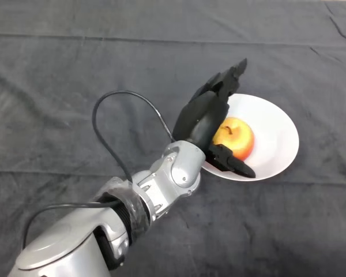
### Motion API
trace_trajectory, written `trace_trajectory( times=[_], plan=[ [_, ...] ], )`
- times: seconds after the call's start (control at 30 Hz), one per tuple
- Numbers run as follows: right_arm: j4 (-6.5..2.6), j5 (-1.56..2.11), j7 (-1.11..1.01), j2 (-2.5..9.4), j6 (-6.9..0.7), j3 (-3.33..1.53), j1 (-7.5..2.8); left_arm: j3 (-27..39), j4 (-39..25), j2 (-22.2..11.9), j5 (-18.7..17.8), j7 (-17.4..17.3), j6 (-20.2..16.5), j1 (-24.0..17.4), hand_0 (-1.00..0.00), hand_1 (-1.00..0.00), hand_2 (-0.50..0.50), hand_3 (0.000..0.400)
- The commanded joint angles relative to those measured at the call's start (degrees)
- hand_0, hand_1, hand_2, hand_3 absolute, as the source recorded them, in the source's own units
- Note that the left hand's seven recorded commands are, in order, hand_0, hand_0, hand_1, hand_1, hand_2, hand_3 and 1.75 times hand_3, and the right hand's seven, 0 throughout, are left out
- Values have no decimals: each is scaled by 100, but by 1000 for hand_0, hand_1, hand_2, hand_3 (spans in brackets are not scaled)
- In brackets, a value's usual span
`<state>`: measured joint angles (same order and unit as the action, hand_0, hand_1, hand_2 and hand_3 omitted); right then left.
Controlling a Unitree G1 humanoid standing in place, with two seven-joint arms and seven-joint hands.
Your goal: Move the apple to the plate
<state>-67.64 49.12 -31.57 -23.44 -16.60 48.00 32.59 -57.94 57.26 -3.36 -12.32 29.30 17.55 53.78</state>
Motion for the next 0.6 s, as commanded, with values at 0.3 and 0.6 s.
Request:
trace_trajectory(
  times=[0.3, 0.6],
  plan=[
    [-178, -67, 27, -126, -19, 98, 186, 229, 177, -331, -24, 4, 433, 316, 0, 0, 0, 0],
    [-177, -69, 26, -125, -18, 98, 185, 591, -286, -914, 140, 63, 778, -152, 0, 0, 0, 0]
  ],
)
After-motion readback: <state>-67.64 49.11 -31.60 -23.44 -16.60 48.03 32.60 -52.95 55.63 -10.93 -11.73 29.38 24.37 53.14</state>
